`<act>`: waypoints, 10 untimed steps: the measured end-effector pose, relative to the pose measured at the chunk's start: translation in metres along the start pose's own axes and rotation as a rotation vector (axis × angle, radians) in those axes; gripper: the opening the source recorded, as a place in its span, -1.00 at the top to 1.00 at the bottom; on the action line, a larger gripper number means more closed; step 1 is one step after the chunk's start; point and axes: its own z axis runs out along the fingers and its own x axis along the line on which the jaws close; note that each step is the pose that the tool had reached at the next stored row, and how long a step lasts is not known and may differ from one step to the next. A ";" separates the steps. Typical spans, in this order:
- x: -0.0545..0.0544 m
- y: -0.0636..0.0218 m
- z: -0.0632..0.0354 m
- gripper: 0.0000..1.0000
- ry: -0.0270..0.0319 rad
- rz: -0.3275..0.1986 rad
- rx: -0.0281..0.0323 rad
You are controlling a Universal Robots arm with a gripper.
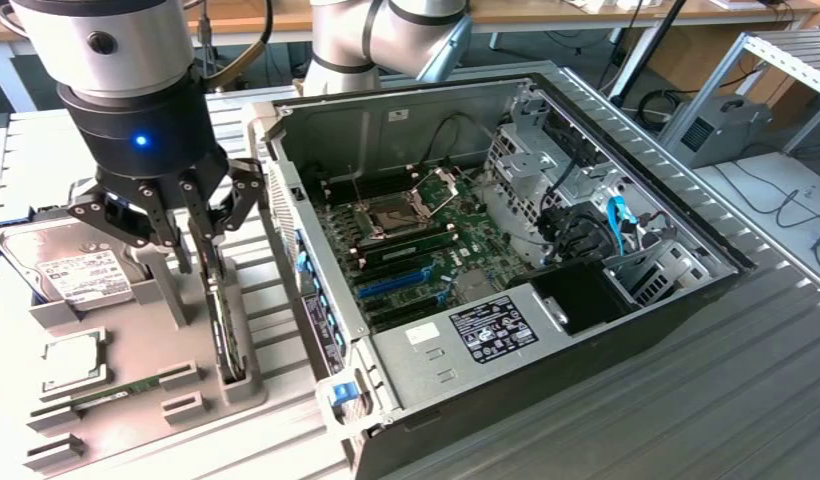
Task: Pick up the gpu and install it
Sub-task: 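Pick up the gpu and move the gpu toward the slot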
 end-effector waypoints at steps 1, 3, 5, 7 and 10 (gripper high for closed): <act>0.000 0.0000 -0.0003 0.44 0.0000 0.000 0.0000; 0.000 0.0000 -0.0011 0.44 0.0000 0.000 0.0000; 0.000 0.0000 -0.0015 0.44 -0.0001 0.000 -0.0001; 0.000 0.0000 -0.0016 0.44 -0.0001 0.000 -0.0001; 0.000 -0.0001 -0.0017 0.44 0.0001 0.000 0.0000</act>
